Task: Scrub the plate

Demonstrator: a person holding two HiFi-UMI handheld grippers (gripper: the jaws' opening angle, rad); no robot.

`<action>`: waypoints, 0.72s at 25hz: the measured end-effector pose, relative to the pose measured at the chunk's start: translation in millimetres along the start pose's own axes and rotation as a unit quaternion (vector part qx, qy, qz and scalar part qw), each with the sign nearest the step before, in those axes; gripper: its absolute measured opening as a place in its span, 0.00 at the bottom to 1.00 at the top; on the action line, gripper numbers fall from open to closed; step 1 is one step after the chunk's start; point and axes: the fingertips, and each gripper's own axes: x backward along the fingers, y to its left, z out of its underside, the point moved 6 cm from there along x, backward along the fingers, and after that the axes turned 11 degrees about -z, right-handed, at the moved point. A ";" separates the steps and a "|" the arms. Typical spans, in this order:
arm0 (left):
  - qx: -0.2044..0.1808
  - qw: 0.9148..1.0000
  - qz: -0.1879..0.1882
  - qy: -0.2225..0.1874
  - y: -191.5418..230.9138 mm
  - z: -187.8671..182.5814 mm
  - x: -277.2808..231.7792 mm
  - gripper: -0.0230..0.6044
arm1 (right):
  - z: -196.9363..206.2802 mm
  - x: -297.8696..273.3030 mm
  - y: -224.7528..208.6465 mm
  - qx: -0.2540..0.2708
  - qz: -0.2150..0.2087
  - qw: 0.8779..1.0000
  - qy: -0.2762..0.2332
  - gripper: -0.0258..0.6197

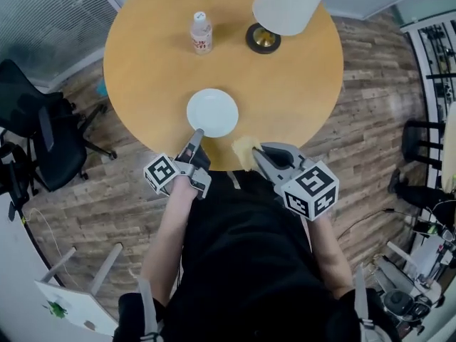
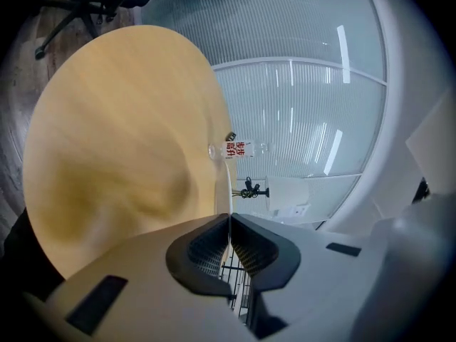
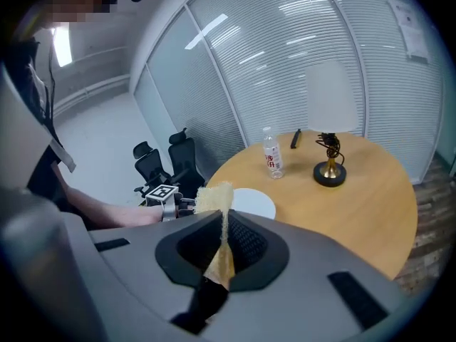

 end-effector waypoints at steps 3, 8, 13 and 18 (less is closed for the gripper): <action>-0.001 0.999 -0.031 0.010 13.2 -12.4 -9.0 0.07 | 1.5 -0.4 0.8 -0.017 0.030 0.999 -0.009 0.08; 0.001 0.998 -0.061 0.033 26.7 -33.0 -27.7 0.07 | 1.2 -6.4 2.2 -0.040 0.066 0.997 -0.027 0.08; 0.009 0.996 -0.078 0.050 32.8 -43.9 -43.6 0.07 | -0.5 -11.6 3.5 -0.051 0.084 0.994 -0.044 0.08; 0.012 0.993 -0.101 0.061 41.7 -50.4 -49.2 0.07 | -3.4 -19.7 4.0 -0.064 0.087 0.993 -0.052 0.08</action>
